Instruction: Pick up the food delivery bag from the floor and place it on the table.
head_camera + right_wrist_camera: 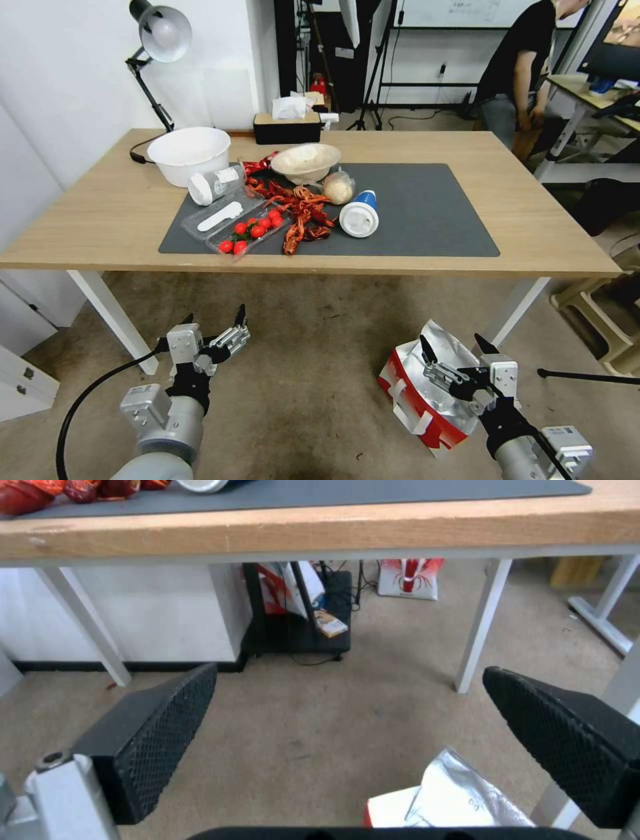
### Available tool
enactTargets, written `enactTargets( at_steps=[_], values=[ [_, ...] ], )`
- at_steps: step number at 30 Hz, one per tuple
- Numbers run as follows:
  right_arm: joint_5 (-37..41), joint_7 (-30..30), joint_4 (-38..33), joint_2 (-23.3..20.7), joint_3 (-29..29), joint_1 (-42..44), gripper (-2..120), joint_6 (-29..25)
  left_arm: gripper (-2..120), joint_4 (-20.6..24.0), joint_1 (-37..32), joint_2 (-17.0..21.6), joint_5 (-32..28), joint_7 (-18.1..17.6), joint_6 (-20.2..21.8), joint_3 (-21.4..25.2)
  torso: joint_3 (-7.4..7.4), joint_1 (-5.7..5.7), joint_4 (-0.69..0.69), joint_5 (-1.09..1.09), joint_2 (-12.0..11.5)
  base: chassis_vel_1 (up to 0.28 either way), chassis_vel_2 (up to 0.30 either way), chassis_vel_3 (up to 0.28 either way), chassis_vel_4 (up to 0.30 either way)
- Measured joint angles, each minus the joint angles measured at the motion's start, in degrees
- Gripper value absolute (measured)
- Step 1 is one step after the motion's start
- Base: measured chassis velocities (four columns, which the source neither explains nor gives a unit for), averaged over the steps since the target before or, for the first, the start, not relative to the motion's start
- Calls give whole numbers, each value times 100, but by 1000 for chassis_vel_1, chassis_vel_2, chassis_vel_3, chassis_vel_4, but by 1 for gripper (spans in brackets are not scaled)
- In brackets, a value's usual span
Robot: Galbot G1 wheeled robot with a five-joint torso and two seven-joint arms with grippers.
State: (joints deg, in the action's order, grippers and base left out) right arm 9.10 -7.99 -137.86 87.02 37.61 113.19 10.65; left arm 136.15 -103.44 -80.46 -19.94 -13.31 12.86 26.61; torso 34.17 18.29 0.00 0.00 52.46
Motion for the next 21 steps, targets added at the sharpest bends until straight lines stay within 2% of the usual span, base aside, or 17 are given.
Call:
enactTargets(
  at_steps=[9, 21],
  values=[
    [3, -5, -7, 0, 2, 7, 100, 9, 100, -15, 1, -4, 12, -3, -3, -13, -134, -97, 0, 0, -233, 0, 0, 0, 0],
    [7, -6, -7, -2, 2, 10, 100, 11, 100, -31, 4, 0, 15, -7, -3, -6, -227, -166, 0, 0, -395, 0, 0, 0, 0]
  ],
)
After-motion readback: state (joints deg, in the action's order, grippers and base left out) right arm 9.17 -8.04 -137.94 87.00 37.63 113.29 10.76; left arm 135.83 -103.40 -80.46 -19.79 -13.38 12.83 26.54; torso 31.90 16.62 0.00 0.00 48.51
